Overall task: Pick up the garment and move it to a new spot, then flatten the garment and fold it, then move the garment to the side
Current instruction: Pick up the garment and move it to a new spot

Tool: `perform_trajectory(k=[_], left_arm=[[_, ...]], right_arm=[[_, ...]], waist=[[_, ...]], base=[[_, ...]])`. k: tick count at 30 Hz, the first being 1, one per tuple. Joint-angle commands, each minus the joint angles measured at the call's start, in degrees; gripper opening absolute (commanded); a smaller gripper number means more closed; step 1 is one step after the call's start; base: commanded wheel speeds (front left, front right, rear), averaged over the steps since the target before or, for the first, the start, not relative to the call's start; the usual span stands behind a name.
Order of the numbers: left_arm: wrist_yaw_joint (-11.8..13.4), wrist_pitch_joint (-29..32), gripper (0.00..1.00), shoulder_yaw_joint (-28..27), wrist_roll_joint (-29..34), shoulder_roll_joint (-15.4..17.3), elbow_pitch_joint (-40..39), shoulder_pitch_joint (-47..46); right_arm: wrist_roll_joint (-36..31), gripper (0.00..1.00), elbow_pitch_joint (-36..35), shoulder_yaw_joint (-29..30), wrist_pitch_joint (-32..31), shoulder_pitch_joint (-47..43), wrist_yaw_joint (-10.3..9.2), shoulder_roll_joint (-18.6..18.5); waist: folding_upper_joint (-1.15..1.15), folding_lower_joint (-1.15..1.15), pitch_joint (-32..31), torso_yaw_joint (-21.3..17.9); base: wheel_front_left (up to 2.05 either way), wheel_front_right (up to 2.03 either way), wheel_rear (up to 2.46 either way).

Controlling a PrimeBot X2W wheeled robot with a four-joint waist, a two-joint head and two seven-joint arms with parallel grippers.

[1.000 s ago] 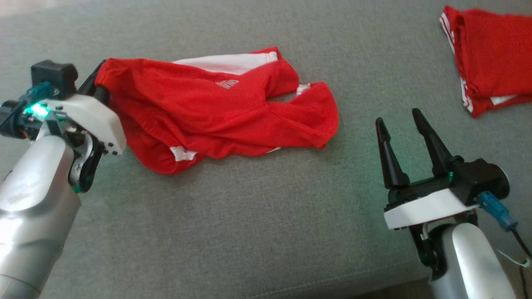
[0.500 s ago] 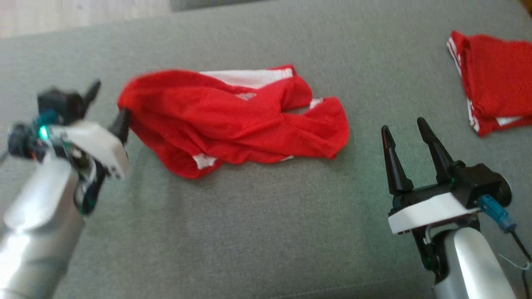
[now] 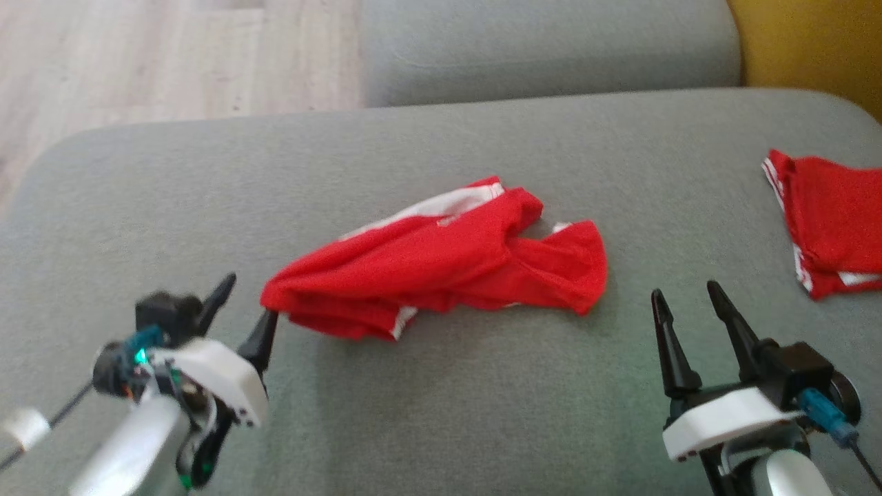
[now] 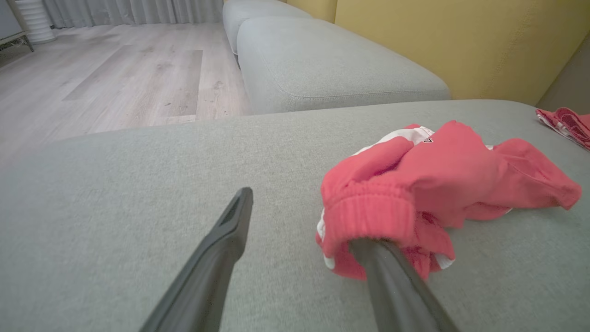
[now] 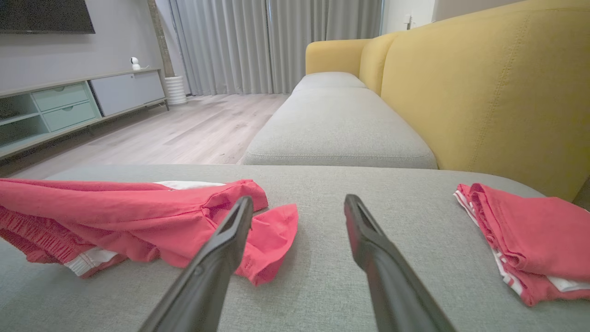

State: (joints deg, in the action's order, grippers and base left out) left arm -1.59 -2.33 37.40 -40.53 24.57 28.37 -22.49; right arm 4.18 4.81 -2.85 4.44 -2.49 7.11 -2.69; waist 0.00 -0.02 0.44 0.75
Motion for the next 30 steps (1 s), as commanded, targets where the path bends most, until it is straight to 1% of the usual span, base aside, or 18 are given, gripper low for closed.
perform_trajectory(k=[1,6,8,10,15,20,24,27,30], left_arm=[[0.9,-1.0,1.0,-2.0,0.1,2.0,-2.5,-1.6],[4.0,-1.9,1.0,-1.2,0.4,0.5,-7.3,1.9],[4.8,-1.5,1.0,-0.3,0.7,-0.3,-8.8,2.8],[5.1,-1.1,1.0,0.3,1.1,-0.5,-9.4,3.1],[6.2,2.3,1.0,3.1,2.9,-0.3,-11.5,3.5],[6.6,5.8,1.0,4.7,3.8,1.9,-14.5,4.4],[7.4,8.4,1.0,5.3,3.8,4.6,-17.9,6.4],[8.6,9.7,1.0,5.2,4.0,6.9,-20.5,8.1],[10.3,9.9,1.0,4.3,3.9,8.6,-23.3,9.5]], right_arm=[[-0.3,1.0,-2.3,-1.0,0.0,1.3,0.37,-0.2],[-0.2,1.0,-2.9,-1.1,-0.2,0.4,0.37,-0.2],[-0.1,1.0,-3.0,-1.3,-0.4,0.4,0.37,-0.2],[-0.1,1.0,-3.1,-1.4,-0.4,0.5,0.37,-0.2],[-0.3,1.0,-3.6,-1.6,-0.6,1.0,0.37,-0.2],[-0.5,1.0,-3.7,-1.6,-0.7,1.0,0.37,-0.2],[-0.4,1.0,-3.5,-1.2,-0.6,0.8,0.37,-0.2],[-0.4,1.0,-3.5,-1.0,-0.6,0.6,0.37,-0.2],[-0.2,1.0,-3.4,-0.7,-0.4,0.4,0.37,-0.2]], waist=[[0.0,0.02,-1.0,1.3],[0.0,0.02,-0.8,2.5],[0.0,0.02,-0.6,2.7],[0.0,0.02,-0.4,2.7],[0.0,0.02,0.4,2.7],[0.0,0.02,0.7,2.4],[0.0,0.02,0.4,2.3],[0.0,0.02,0.1,2.5],[0.0,0.02,-0.3,2.8]], base=[[0.0,0.0,0.0],[0.0,0.0,0.0],[0.0,0.0,0.0],[0.0,0.0,0.0],[0.0,0.0,0.0],[0.0,0.0,0.0],[0.0,0.0,0.0],[0.0,0.0,0.0],[0.0,0.0,0.0]])
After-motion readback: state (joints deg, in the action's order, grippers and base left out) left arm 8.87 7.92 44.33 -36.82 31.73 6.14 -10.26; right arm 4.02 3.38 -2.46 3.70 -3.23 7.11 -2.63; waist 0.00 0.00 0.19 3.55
